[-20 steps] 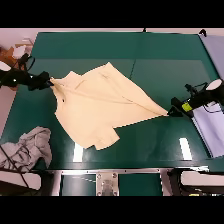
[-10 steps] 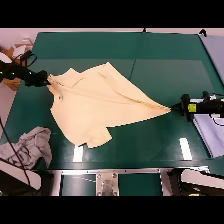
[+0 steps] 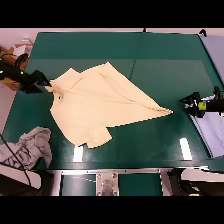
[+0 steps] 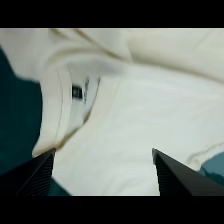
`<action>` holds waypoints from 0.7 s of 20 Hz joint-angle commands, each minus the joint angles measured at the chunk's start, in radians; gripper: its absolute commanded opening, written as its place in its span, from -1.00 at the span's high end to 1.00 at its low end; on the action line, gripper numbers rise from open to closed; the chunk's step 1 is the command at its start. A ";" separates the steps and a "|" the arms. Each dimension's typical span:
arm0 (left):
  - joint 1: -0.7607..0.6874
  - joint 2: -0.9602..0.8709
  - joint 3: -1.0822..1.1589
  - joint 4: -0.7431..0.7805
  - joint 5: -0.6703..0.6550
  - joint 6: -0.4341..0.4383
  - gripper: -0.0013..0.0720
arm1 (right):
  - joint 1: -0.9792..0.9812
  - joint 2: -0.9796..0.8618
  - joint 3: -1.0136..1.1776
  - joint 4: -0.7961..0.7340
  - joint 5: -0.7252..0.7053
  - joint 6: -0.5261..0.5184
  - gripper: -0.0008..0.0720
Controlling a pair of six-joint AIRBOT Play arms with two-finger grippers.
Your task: Fold the shirts.
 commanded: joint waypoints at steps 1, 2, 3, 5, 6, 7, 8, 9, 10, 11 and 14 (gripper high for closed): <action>0.041 0.189 -0.224 0.064 -0.089 -0.057 -0.96 | -0.007 -0.012 0.037 -0.050 0.025 -0.113 -0.55; 0.042 0.288 -0.366 0.073 -0.024 -0.055 -0.96 | -0.007 -0.015 0.034 -0.050 0.022 -0.130 -0.55; 0.042 0.376 -0.501 0.072 0.027 -0.054 -0.96 | -0.007 -0.017 0.032 -0.050 0.014 -0.135 -0.55; 0.039 0.543 -0.782 0.029 0.102 -0.057 -0.96 | -0.007 -0.018 0.033 -0.048 0.013 -0.135 -0.55; 0.039 0.613 -0.916 -0.018 0.148 -0.055 -0.96 | -0.004 -0.018 0.033 -0.048 0.013 -0.135 -0.55; 0.039 0.663 -1.023 -0.064 0.203 -0.054 -0.96 | -0.002 -0.018 0.033 -0.043 0.013 -0.135 -0.55; 0.039 0.697 -1.126 -0.129 0.263 -0.046 -0.96 | 0.004 -0.018 0.033 -0.033 0.013 -0.135 -0.55; 0.039 0.709 -1.207 -0.196 0.312 -0.025 -0.96 | 0.008 -0.018 0.033 -0.026 0.012 -0.136 -0.55; 0.039 0.709 -1.278 -0.269 0.364 0.013 -0.96 | 0.013 -0.018 0.033 -0.022 0.009 -0.135 -0.55; 0.039 0.708 -1.330 -0.328 0.428 0.058 -0.69 | 0.018 -0.018 0.033 -0.018 0.009 -0.135 -0.55; 0.039 0.708 -1.363 -0.365 0.588 0.108 -0.50 | 0.033 -0.018 0.032 -0.018 0.011 -0.135 -0.55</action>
